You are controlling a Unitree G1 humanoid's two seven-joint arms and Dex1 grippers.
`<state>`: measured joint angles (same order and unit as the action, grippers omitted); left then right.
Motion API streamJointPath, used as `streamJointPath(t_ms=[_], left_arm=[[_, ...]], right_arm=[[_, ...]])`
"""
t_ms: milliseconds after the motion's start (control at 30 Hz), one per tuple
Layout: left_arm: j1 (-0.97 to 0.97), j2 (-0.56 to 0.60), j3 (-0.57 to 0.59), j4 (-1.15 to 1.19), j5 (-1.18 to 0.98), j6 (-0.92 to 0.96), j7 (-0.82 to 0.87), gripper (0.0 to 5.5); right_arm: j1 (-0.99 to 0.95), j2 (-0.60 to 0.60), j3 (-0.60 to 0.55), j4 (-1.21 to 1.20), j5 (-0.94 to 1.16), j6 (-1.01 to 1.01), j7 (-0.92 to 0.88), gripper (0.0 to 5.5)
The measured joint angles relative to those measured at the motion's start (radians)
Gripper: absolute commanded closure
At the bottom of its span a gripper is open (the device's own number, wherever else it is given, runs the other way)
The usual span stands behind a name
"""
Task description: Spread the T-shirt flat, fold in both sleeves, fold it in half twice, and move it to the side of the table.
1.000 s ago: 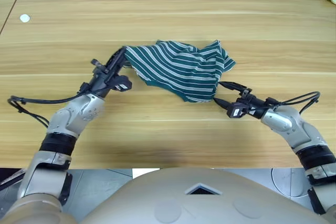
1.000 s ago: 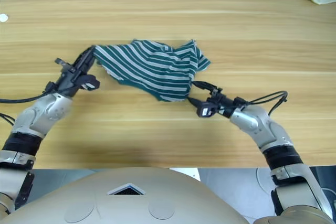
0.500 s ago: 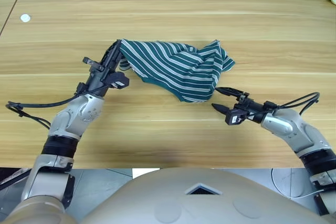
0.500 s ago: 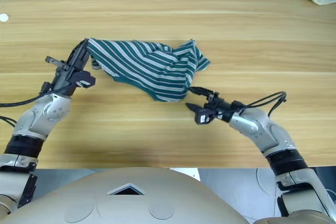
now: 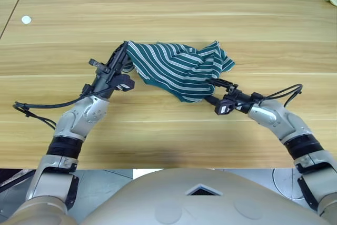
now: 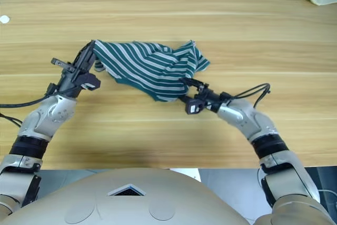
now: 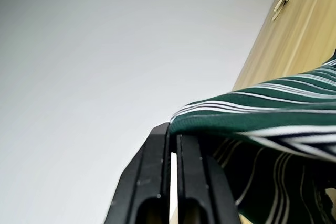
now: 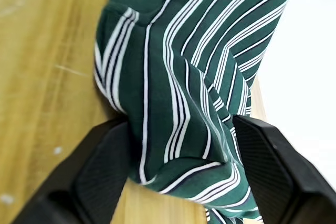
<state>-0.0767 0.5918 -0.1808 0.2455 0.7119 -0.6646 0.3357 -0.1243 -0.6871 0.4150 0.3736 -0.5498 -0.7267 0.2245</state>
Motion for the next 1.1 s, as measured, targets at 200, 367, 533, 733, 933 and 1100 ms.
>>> streamJointPath(t_ms=[200, 367, 533, 733, 933, 1100], left_arm=[[0.000, -0.002, 0.000, 0.000, 0.000, 0.000, 0.000, 5.50], [0.000, -0.003, 0.000, 0.001, 0.000, 0.000, -0.003, 5.50], [0.000, -0.003, 0.000, 0.004, 0.001, 0.000, -0.004, 5.50], [0.000, -0.005, -0.001, 0.009, 0.002, 0.000, -0.004, 5.50], [-0.001, -0.011, -0.001, 0.009, 0.002, 0.000, -0.004, 5.50], [-0.001, -0.016, -0.001, 0.008, -0.025, -0.018, -0.016, 5.50]], right_arm=[[0.008, -0.004, -0.004, 0.010, 0.002, -0.002, -0.027, 2.48], [0.030, -0.034, -0.006, 0.004, 0.003, -0.015, -0.025, 3.53], [0.047, -0.041, -0.006, 0.003, 0.002, -0.023, -0.025, 4.58], [0.032, -0.039, -0.013, 0.020, 0.014, -0.047, -0.026, 5.46], [0.016, -0.025, -0.025, 0.049, 0.024, -0.049, -0.047, 5.46], [0.028, -0.018, -0.038, 0.058, 0.085, -0.059, -0.027, 5.46]])
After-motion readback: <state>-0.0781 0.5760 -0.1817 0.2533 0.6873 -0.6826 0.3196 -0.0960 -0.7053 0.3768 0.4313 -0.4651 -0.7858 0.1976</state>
